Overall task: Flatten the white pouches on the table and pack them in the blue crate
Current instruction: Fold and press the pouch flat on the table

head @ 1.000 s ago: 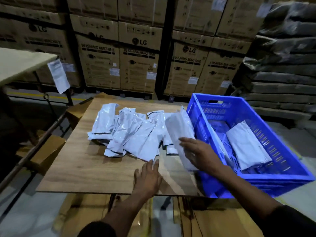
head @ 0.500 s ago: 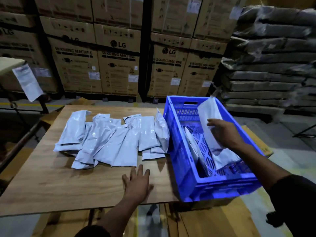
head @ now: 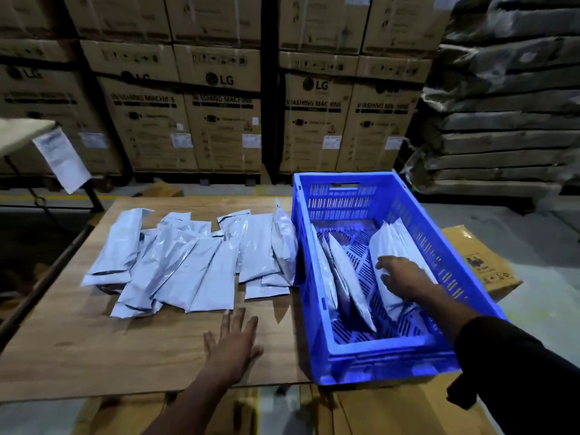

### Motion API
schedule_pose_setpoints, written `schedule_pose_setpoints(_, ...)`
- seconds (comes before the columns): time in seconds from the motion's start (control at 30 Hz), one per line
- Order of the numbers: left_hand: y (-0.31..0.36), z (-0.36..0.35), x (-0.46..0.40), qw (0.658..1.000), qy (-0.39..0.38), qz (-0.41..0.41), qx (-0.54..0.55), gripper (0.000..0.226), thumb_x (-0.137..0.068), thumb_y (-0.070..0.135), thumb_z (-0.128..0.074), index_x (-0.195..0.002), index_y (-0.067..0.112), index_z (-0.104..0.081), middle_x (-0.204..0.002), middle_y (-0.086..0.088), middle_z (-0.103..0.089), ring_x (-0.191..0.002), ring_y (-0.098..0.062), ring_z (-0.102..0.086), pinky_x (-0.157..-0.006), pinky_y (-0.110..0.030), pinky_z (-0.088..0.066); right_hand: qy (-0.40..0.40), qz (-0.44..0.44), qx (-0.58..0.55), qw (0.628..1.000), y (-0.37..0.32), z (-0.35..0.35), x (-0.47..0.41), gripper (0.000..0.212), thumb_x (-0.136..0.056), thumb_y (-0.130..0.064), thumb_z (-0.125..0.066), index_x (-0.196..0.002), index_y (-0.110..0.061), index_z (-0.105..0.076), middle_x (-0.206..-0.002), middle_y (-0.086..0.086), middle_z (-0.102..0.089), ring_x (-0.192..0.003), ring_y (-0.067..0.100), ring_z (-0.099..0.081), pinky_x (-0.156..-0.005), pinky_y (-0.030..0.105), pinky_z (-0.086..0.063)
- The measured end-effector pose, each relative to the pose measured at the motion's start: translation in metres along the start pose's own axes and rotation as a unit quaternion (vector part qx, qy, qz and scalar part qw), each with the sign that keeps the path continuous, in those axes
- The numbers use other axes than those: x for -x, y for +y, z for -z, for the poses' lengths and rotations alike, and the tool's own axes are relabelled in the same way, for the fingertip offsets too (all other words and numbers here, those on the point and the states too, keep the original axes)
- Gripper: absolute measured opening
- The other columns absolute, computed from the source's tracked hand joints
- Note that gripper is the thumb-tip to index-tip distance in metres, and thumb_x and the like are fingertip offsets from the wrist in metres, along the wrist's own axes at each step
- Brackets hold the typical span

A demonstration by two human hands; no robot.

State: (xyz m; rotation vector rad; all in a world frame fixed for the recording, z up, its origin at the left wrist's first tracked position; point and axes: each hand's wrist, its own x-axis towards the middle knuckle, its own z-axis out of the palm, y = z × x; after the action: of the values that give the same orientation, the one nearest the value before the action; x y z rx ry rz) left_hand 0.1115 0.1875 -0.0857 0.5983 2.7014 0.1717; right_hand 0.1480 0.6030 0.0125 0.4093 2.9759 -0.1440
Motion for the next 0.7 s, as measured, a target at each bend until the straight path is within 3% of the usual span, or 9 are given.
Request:
schedule_pose_setpoints(0.13,-0.001,-0.001,-0.002,1.000,-0.008,0.005,0.008,0.066,-0.103,0.050,-0.047,-0.158,0.035,-0.015,-0.168,0.003,0.015,-0.155,-0.030,0.016,-0.112,-0.074,-0.014,0.000,0.001,0.213,0.977,-0.004,0.008,0.004,0.029,-0.091,-0.030,-0.050,-0.118,-0.027,-0.061,-0.126,-0.010,-0.061,-0.131,0.031,-0.038,-0.100,0.044,-0.035)
schedule_pose_setpoints(0.2,-0.001,-0.001,-0.002,1.000,-0.006,0.006,0.003,0.066,-0.102,0.050,-0.047,-0.158,0.035,-0.015,-0.168,0.004,0.014,-0.155,-0.029,0.014,-0.111,-0.074,-0.016,0.005,0.003,0.261,0.965,-0.009,0.010,0.007,0.028,-0.093,-0.028,-0.045,-0.115,-0.027,-0.062,-0.125,-0.012,-0.060,-0.138,0.033,-0.029,-0.106,0.050,-0.028)
schedule_pose_setpoints(0.43,0.001,-0.004,0.001,1.000,-0.005,0.016,-0.002,0.066,-0.103,0.051,-0.045,-0.158,0.035,-0.013,-0.168,0.004,0.018,-0.155,-0.029,0.013,-0.111,-0.073,-0.016,-0.015,0.050,0.314,0.948,0.002,0.010,0.009,0.031,-0.098,-0.028,-0.043,-0.121,-0.027,-0.065,-0.135,-0.003,-0.056,-0.148,0.039,-0.018,-0.115,0.059,-0.016)
schedule_pose_setpoints(0.53,0.002,-0.003,0.001,1.000,-0.007,0.020,0.006,0.066,-0.103,0.050,-0.045,-0.159,0.035,-0.012,-0.168,0.004,0.020,-0.155,-0.029,0.016,-0.112,-0.074,-0.013,-0.041,0.056,0.312,0.947,0.000,0.003,0.014,0.030,-0.087,-0.044,-0.062,-0.109,-0.027,-0.074,-0.136,0.007,-0.059,-0.145,0.045,-0.028,-0.109,0.072,-0.021)
schedule_pose_setpoints(0.6,0.003,-0.002,0.001,1.000,-0.009,0.019,0.009,0.067,-0.104,0.049,-0.045,-0.160,0.035,-0.011,-0.168,0.005,0.020,-0.154,-0.029,0.017,-0.113,-0.074,-0.011,-0.044,0.067,0.322,0.943,-0.003,0.001,0.015,0.039,-0.089,-0.051,-0.058,-0.123,-0.034,-0.067,-0.152,0.008,-0.043,-0.149,0.044,-0.015,-0.109,0.078,-0.010)
schedule_pose_setpoints(0.7,0.002,-0.003,0.002,1.000,-0.009,0.020,0.009,0.067,-0.104,0.050,-0.045,-0.160,0.035,-0.011,-0.168,0.005,0.021,-0.154,-0.029,0.017,-0.112,-0.074,-0.010,-0.052,0.070,0.347,0.934,0.001,0.002,0.013,0.040,-0.099,-0.043,-0.044,-0.137,-0.037,-0.054,-0.163,-0.001,-0.021,-0.152,0.040,0.005,-0.107,0.077,0.008)
